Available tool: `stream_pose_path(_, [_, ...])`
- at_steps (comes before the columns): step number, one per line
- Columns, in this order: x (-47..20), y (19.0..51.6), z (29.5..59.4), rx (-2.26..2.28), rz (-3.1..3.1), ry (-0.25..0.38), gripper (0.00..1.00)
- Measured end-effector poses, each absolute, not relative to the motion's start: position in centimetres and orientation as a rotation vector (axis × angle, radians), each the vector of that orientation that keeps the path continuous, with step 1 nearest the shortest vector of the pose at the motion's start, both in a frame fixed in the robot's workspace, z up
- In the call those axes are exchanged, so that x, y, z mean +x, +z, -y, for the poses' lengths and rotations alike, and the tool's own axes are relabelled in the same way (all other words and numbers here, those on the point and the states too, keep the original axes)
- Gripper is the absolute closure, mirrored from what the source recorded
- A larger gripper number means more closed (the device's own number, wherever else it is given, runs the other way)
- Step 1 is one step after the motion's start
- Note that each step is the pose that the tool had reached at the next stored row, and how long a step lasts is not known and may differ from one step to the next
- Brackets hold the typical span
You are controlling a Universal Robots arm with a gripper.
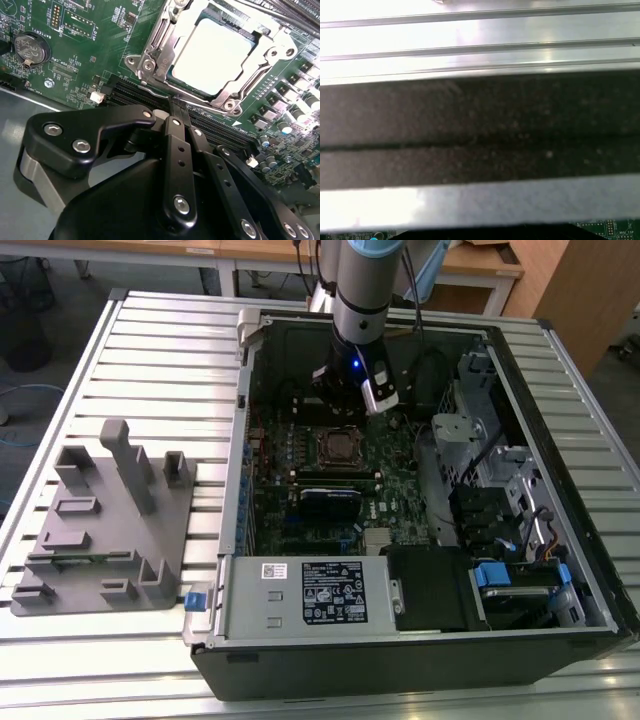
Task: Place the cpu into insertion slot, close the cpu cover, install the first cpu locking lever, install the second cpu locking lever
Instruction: 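Install the first cpu locking lever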
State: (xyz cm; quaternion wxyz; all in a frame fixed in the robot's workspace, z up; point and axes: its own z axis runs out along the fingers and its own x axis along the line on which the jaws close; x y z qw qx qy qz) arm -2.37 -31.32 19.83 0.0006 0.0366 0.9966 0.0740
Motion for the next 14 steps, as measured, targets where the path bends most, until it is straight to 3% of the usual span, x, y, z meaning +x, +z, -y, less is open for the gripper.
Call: stream_pose_path(14, [-2.37, 19.74, 31.67, 0.114, -3.121, 0.233, 0.89])
